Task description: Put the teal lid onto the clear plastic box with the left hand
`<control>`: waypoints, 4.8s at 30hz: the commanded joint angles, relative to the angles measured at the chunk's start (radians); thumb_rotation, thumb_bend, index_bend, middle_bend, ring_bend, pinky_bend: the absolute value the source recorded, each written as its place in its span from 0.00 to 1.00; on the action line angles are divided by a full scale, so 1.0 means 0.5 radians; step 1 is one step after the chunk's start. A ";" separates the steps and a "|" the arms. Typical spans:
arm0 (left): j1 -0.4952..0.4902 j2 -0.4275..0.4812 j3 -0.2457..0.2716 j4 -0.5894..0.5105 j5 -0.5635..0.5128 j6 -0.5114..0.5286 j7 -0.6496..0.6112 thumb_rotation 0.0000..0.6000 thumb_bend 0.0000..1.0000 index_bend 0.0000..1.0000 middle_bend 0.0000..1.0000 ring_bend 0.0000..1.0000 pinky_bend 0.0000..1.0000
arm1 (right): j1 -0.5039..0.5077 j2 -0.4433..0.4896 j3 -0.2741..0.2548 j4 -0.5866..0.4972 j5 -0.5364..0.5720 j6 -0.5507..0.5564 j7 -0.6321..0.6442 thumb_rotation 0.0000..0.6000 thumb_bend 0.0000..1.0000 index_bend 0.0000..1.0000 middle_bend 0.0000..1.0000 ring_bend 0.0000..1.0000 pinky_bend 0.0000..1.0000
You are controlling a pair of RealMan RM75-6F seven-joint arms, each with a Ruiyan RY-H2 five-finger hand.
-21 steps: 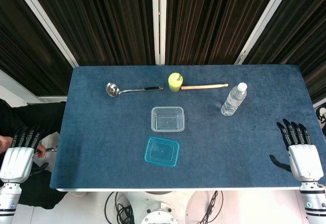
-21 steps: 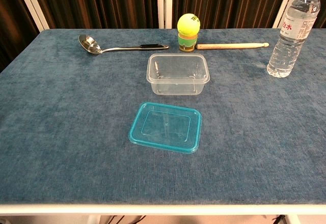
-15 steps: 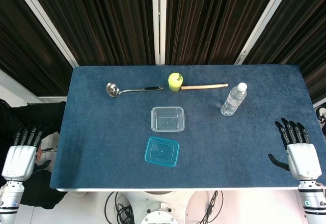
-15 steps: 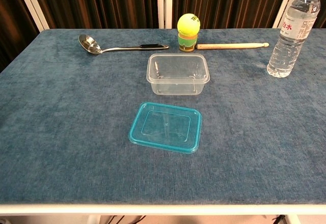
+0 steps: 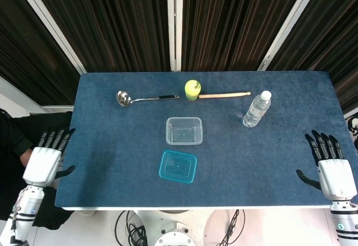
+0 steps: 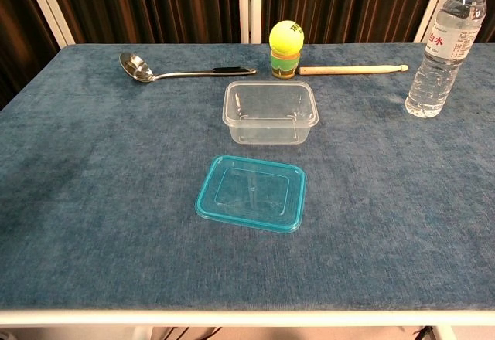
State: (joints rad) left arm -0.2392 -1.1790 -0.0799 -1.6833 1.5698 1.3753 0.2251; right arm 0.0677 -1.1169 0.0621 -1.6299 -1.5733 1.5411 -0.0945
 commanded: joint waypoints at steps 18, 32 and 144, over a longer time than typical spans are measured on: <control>-1.203 -0.882 -0.379 0.495 -0.190 -1.125 0.019 1.00 0.00 0.07 0.02 0.00 0.00 | 0.004 0.039 -0.034 -0.045 -0.089 0.021 0.034 1.00 0.11 0.00 0.00 0.00 0.00; -1.576 -1.235 -0.432 1.070 -0.444 -1.382 0.073 1.00 0.00 0.07 0.02 0.00 0.00 | -0.010 0.044 -0.025 0.006 -0.016 0.005 0.119 1.00 0.11 0.00 0.00 0.00 0.00; -1.967 -0.842 -0.014 -0.517 -2.440 -0.232 1.685 1.00 0.05 0.34 0.29 0.20 0.14 | -0.052 -0.030 -0.061 0.232 -0.039 0.030 0.383 1.00 0.11 0.00 0.00 0.00 0.00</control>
State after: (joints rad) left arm -1.2512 -1.6578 -0.1138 -1.8891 0.2944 1.2371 1.0891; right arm 0.0416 -1.1324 0.0317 -1.5128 -1.5921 1.5563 0.0980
